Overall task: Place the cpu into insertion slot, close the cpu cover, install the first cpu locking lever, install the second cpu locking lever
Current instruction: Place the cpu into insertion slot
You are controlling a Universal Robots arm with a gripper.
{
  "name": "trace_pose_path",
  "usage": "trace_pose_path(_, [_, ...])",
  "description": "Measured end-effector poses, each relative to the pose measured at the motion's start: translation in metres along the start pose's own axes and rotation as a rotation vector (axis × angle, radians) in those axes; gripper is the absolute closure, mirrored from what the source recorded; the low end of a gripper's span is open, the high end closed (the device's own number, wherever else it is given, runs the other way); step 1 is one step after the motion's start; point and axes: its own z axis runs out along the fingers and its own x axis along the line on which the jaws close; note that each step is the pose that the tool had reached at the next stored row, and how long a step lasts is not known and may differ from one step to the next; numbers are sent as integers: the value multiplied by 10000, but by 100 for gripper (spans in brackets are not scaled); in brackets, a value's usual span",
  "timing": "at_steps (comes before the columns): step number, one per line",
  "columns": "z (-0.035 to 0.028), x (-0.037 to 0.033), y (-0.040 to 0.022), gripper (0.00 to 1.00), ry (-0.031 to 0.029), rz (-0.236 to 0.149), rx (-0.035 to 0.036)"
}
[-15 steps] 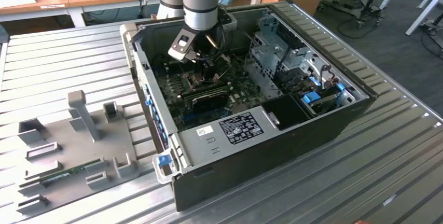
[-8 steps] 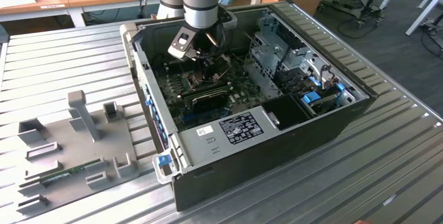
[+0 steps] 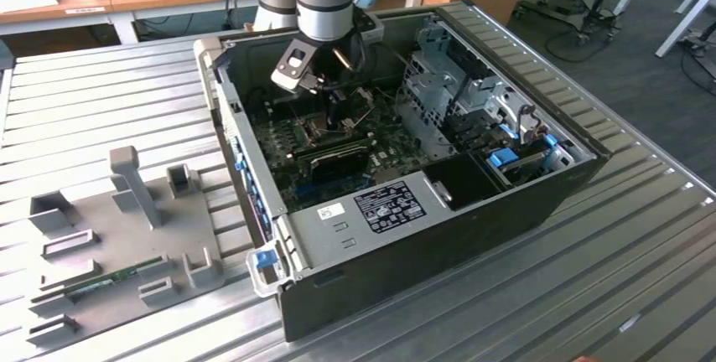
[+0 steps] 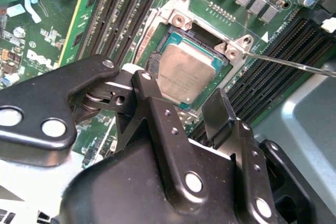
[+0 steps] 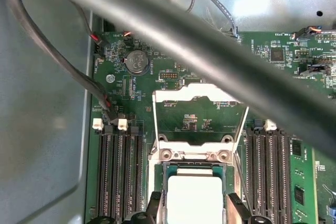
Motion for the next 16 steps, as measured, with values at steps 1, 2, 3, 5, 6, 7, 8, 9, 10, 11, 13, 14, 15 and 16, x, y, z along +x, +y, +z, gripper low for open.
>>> trace_pose_path(1, [-7,0,1,40,0,0,0])
trace_pose_path(2, [-13,0,1,40,0,0,0])
trace_pose_path(3, [-17,0,1,40,1,0,-1])
trace_pose_path(5, [-17,0,1,40,3,0,-2])
trace_pose_path(6, [-19,0,1,40,2,0,-1])
trace_pose_path(7, [-19,0,1,40,1,0,-1])
trace_pose_path(8, [-19,0,1,40,2,0,-1])
trace_pose_path(9, [-20,-1,1,40,1,0,0])
trace_pose_path(10, [-20,0,1,40,1,0,-1])
trace_pose_path(11, [-20,0,1,40,1,0,-1])
trace_pose_path(13, [-21,0,1,40,1,0,-1])
trace_pose_path(14, [-21,0,1,40,1,0,-1])
trace_pose_path(15, [-22,-1,1,40,1,0,-1])
trace_pose_path(16, [-22,-1,1,40,1,0,-1])
